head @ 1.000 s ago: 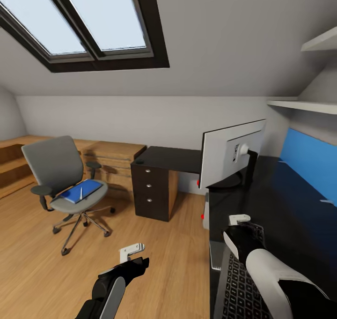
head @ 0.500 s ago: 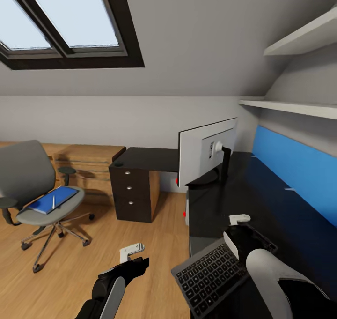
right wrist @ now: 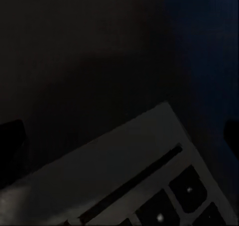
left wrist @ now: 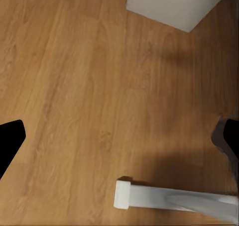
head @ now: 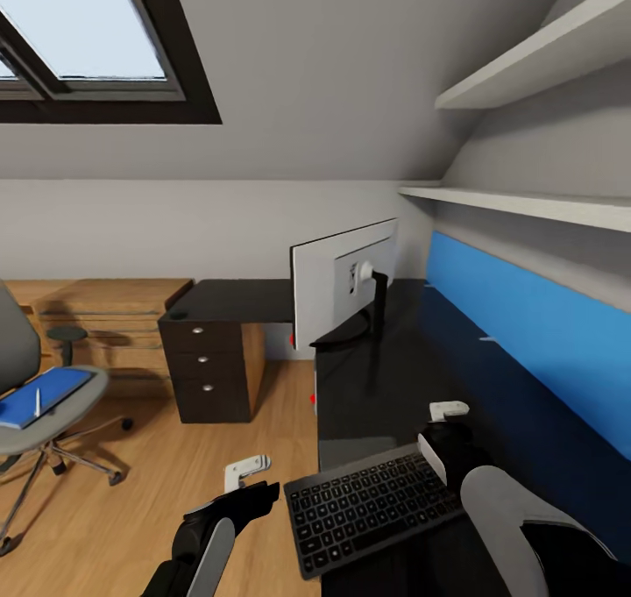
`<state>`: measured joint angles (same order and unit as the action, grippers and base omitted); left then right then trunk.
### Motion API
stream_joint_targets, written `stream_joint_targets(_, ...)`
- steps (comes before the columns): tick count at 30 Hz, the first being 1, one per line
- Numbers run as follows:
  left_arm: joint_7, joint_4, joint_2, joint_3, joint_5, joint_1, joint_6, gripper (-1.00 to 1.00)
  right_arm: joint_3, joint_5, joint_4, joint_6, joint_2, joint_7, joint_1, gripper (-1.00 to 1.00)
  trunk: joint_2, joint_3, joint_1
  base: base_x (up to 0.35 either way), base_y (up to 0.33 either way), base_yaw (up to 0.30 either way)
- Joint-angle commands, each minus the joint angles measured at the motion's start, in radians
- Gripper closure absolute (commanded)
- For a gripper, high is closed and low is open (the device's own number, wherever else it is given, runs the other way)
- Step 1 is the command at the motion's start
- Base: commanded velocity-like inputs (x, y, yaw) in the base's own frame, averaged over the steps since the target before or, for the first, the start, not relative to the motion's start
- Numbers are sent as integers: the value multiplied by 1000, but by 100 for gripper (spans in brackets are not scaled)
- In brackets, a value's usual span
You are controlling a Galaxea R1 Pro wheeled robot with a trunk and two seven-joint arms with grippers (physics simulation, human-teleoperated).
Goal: In the bedroom, organize the workspace by keeping the computer under the desk, ensuring the monitor is on the desk, placing the keyboard on the desk next to the monitor, placing the mouse on the desk next to the keyboard, moving the folder from the swivel chair onto the desk next to the mouse, stacking the notebook on top of the folder with the pen on top of the notebook, and positioning the swivel chair next to the desk.
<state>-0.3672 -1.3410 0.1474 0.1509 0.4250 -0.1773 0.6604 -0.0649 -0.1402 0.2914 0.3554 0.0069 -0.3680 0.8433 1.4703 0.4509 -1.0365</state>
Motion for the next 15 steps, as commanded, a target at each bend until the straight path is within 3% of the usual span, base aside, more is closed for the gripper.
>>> stream_joint_targets(1, -9, -1, 0, 1, 11, -1, 2, -100, -7, -10, 2, 7, 1, 1, 0, -100, 1, 1, 0, 0, 0, -293)
stream_joint_targets(15, -8, -1, -1, 0, 9, -1, 1, -100, -7, -17, 2, 8, 2, 1, 0, -100, 1, 1, 0, 0, 0, -269)
